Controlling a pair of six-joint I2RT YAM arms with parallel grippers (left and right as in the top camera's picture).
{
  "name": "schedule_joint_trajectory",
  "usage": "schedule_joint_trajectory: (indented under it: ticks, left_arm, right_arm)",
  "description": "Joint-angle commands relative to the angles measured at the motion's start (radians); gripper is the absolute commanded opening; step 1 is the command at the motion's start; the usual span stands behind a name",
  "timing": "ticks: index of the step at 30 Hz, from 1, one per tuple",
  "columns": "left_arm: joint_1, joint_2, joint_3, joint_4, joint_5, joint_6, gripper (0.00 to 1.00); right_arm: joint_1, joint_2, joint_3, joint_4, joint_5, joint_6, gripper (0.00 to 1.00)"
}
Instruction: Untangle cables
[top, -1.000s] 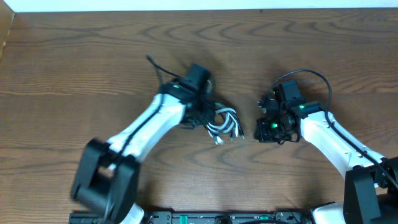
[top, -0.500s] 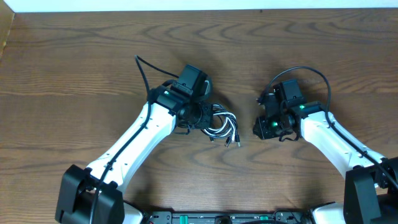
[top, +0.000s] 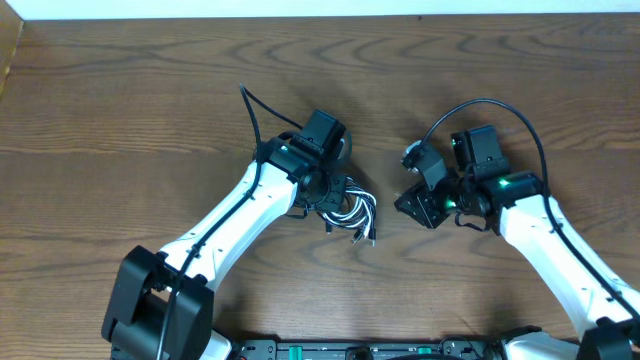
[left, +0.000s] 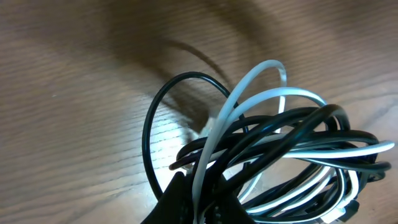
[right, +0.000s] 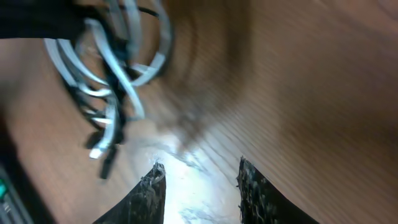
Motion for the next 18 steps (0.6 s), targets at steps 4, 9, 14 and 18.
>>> schedule_joint_trajectory:
  ticks: [4, 9, 14, 18]
  left_arm:
    - [-0.006, 0.005, -0.003, 0.006, 0.150, 0.091, 0.07]
    - [-0.006, 0.005, -0.003, 0.006, 0.157, 0.090, 0.07]
    - [-0.020, 0.005, -0.003, 0.006, 0.161, 0.090, 0.08]
    - [-0.042, 0.005, -0.003, 0.010, 0.160, 0.090, 0.07]
  right_arm:
    - [0.019, -0.010, 0.018, 0.002, -0.089, -0.074, 0.34]
    - [0.058, -0.010, 0.018, 0.008, -0.089, -0.074, 0.35]
    - [0.083, -0.010, 0.018, 0.026, -0.088, -0.074, 0.35]
    - [0.090, -0.010, 0.018, 0.039, -0.089, -0.074, 0.35]
